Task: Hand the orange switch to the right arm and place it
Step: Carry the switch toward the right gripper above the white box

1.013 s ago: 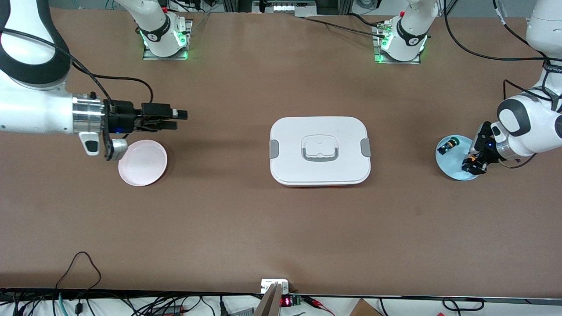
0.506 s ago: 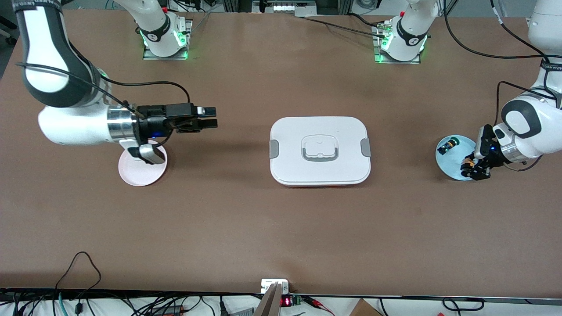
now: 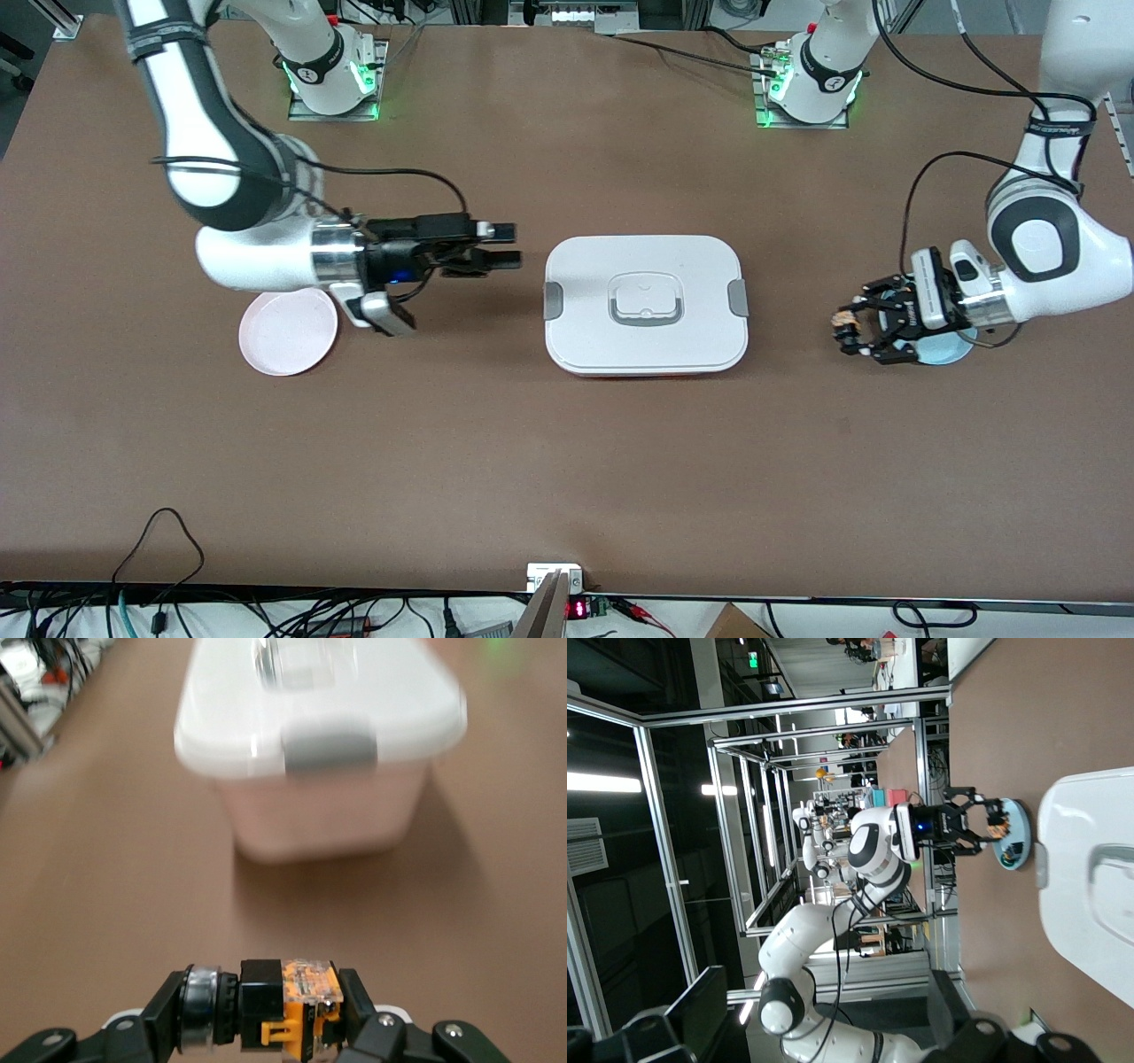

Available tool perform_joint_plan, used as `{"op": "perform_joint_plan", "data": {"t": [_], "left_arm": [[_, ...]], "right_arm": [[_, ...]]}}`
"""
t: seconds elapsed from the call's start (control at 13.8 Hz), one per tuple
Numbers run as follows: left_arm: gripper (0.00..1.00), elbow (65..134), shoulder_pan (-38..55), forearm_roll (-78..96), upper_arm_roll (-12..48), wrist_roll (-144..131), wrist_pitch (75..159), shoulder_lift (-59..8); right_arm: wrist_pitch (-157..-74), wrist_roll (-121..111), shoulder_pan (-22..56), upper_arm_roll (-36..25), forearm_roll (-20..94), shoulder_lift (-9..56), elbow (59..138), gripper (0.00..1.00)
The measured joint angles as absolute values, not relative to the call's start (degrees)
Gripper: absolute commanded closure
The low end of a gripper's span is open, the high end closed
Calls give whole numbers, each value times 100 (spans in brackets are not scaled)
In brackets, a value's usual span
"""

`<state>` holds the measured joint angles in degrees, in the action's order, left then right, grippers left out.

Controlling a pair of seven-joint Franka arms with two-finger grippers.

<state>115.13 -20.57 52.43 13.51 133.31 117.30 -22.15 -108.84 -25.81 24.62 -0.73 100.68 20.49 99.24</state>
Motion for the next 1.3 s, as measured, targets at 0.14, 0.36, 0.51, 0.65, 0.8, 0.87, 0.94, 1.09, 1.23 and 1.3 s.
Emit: {"op": "perform_joint_plan", "data": {"t": [0.14,0.36,0.51,0.65,0.8,0.87,0.94,1.09,1.23,1.3], "left_arm": [[100,11418,-1859,6457,1816,12922,11558,-2169],[100,11206,-1533,7880,2302,12451,11312,-2112],[100,11069,-1504,8339,2642,11856,11073,-2008],[100,10963,-1494,8884,3013,11480,10995,-1901],[100,10875,-1369,9317,3233,11165,11007,-1847],[100,10798,-1271,9409,3260,11030,11062,-1842],[100,10717,-1203,9448,3286,10881,11168,-1842],[100,10595,-1140,9452,3363,10627,11438,-1843],[100,10462,-1098,9453,3512,10335,11819,-1843],[100,10409,-1081,9453,3632,10193,12050,-1842]], "right_arm": [[-11245,-2581,2853,-71,10473,2182,9707,0],[-11341,-2582,3027,-75,10650,2462,9441,0],[-11339,-2633,3022,-104,10658,2617,9319,0],[-11339,-2668,3019,-121,10662,2687,9277,0],[-11338,-2674,3019,-123,10662,2711,9264,0],[-11338,-2674,3020,-123,10663,2725,9254,0],[-11338,-2675,3020,-123,10663,2733,9250,0],[-11338,-2675,3020,-123,10664,2735,9248,0],[-11333,-2675,3027,-122,10665,2736,9245,1],[-11331,-2675,3040,-121,10668,2736,9243,1]]}}
